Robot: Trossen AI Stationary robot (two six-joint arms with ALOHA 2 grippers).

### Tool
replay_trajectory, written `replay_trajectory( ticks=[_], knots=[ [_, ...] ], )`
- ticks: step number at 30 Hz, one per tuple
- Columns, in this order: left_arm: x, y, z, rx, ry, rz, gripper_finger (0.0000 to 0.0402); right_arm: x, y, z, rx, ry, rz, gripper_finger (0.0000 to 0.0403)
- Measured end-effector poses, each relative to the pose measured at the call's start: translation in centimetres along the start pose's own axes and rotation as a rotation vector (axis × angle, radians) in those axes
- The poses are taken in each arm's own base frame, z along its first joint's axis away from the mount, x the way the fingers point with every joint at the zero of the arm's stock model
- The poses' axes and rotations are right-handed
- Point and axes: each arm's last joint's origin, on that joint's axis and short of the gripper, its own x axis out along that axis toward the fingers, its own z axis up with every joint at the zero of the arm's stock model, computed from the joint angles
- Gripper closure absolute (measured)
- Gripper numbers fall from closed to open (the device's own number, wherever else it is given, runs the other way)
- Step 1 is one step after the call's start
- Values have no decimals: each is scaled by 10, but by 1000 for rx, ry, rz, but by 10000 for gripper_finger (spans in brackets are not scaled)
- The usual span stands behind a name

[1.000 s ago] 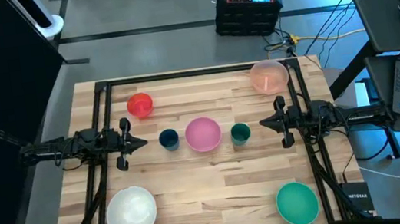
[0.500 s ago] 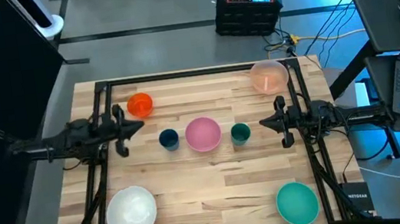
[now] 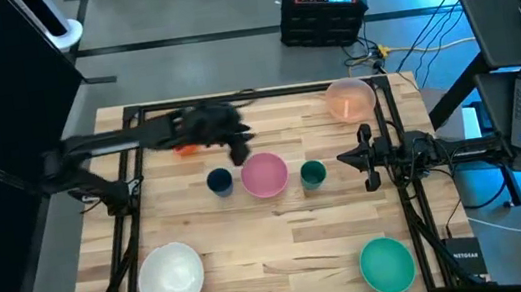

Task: Nest bowls inside each other
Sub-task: Move the pink bowl to the top center of the table

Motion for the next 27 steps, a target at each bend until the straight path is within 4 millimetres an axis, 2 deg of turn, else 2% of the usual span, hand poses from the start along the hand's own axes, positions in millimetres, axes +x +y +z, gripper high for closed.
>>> replay_trajectory(
  ticks=[3, 7, 10, 15, 20, 27],
  knots=[
    [38, 0, 15, -12, 144, 5, 278, 0, 0, 0, 0, 1, 2, 403],
    [68, -2, 16, 19, 270, 2, 277, 0, 0, 0, 0, 1, 4, 403],
    [84, -2, 9, 19, 336, 11, 277, 0, 0, 0, 0, 1, 4, 403],
    [102, -5, -7, 93, 445, 9, 277, 0, 0, 0, 0, 1, 4, 403],
    [111, -10, -16, 217, 495, -24, 277, 0, 0, 0, 0, 2, 4, 403],
    [118, 6, -21, 216, 525, -1, 277, 0, 0, 0, 0, 2, 3, 403]
  ],
)
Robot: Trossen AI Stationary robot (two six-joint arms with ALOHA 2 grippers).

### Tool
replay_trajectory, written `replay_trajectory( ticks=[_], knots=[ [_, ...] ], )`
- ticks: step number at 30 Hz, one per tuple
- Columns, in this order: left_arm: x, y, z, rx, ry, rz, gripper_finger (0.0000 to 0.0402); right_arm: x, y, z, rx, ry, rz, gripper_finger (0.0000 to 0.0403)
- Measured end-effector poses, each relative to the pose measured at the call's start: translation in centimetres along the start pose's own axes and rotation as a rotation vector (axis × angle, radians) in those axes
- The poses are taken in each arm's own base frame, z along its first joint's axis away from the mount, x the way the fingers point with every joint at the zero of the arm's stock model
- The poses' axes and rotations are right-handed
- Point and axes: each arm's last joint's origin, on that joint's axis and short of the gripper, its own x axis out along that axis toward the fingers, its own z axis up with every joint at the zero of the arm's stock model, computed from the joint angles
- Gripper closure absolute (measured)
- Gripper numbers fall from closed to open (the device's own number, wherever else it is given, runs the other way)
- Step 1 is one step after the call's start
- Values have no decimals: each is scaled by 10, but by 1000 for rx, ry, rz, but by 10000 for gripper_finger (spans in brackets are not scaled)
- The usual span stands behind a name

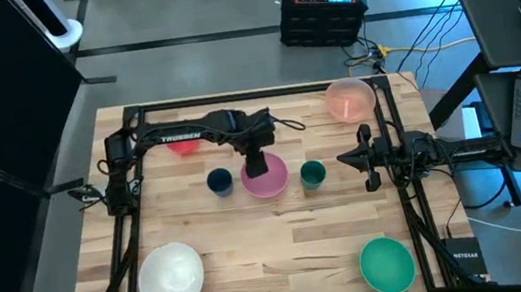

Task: Nest bowls inside each other
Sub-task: Move the pink bowl to the top center of the table

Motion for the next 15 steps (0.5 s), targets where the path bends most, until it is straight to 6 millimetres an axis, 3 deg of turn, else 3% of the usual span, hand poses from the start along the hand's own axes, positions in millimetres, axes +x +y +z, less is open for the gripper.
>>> replay_trajectory(
  ticks=[8, 15],
  knots=[
    [4, 14, -3, -10, 16, 2, 277, 0, 0, 0, 0, 0, -1, 403],
    [40, 3, -7, 10, 100, -61, 277, 0, 0, 0, 0, -1, -6, 403]
  ],
)
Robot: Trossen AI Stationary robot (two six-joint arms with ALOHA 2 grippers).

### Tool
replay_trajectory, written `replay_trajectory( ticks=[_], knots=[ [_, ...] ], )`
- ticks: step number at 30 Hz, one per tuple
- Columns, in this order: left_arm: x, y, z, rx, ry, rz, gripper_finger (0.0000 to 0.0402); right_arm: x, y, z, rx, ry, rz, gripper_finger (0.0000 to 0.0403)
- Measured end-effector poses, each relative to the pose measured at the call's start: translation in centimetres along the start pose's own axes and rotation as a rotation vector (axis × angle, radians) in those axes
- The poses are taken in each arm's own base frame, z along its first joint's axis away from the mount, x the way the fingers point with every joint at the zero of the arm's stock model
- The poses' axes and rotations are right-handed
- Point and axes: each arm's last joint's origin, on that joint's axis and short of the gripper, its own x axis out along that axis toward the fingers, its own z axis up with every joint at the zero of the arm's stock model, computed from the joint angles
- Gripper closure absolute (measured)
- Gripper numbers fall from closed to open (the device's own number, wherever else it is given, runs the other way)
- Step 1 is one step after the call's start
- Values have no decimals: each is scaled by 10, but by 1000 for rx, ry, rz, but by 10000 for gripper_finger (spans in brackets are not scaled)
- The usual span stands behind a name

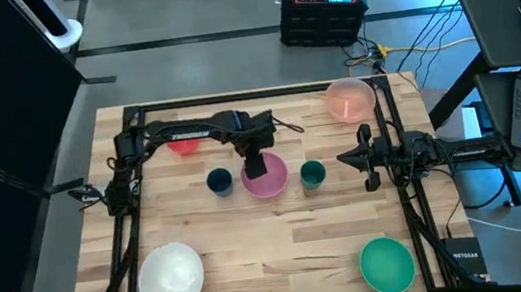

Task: Nest bowls inside each other
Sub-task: Move the pink bowl to the top center of the table

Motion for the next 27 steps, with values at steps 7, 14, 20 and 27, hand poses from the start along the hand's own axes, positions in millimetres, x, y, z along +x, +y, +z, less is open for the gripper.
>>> replay_trajectory(
  ticks=[7, 14, 20, 27],
  knots=[
    [21, 5, 0, -38, 35, 0, 328, 0, 0, 0, 0, 0, -1, 403],
    [12, 38, 5, -176, -18, 27, 391, 0, -1, 0, 102, -6, -24, 403],
    [-1, 76, 9, -312, -79, 69, 401, 0, -2, 1, 222, -17, -51, 403],
    [-6, 133, -5, -439, -109, 115, 401, 0, -2, 1, 260, -20, -54, 403]
  ],
)
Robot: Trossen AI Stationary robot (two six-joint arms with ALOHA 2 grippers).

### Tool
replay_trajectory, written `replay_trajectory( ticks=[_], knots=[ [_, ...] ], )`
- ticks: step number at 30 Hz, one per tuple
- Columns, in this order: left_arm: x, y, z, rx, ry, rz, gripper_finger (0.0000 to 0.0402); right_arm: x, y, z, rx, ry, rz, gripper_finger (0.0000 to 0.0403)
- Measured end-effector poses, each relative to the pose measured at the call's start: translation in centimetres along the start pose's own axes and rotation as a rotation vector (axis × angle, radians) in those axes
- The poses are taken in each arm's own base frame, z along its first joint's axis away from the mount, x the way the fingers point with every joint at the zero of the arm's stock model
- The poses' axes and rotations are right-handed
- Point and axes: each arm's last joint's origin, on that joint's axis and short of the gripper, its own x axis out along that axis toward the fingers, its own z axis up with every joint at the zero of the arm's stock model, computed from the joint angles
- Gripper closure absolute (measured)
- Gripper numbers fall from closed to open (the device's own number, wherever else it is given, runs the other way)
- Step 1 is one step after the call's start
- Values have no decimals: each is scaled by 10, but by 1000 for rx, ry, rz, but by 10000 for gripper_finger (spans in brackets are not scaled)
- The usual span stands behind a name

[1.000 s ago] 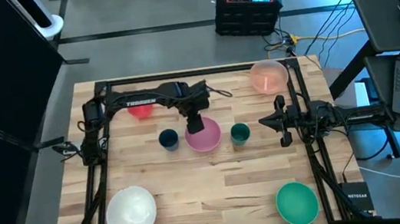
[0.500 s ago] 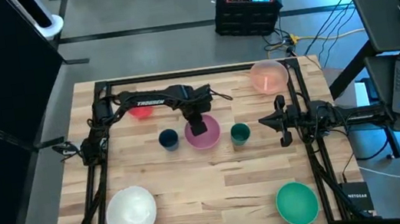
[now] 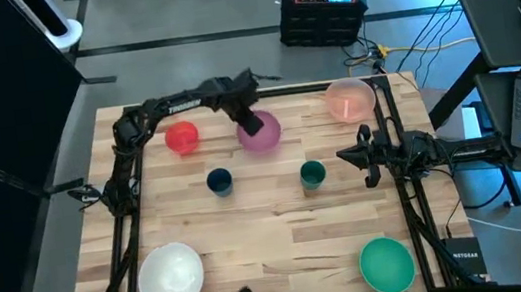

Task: Nest bowls inside each other
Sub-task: Move the pink bowl to the top center of the table, then move the white bowl to the the center of the table

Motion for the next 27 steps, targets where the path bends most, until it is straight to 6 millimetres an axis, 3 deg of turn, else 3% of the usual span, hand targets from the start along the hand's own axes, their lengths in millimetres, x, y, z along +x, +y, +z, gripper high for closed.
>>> replay_trajectory(
  ticks=[6, 12, 23, 27],
  knots=[
    [5, 23, 2, -21, -7, -6, 401, 0, 0, 0, 77, -3, -5, 403],
    [18, 19, -1, 11, 28, -71, 401, 0, 0, 0, 119, -1, -4, 402],
    [14, 10, 5, 74, 15, -74, 324, 4, -2, -5, 136, 50, -45, 372],
    [-1, 9, 17, 77, -18, -74, 297, 6, -3, -8, 130, 81, -60, 338]
  ],
)
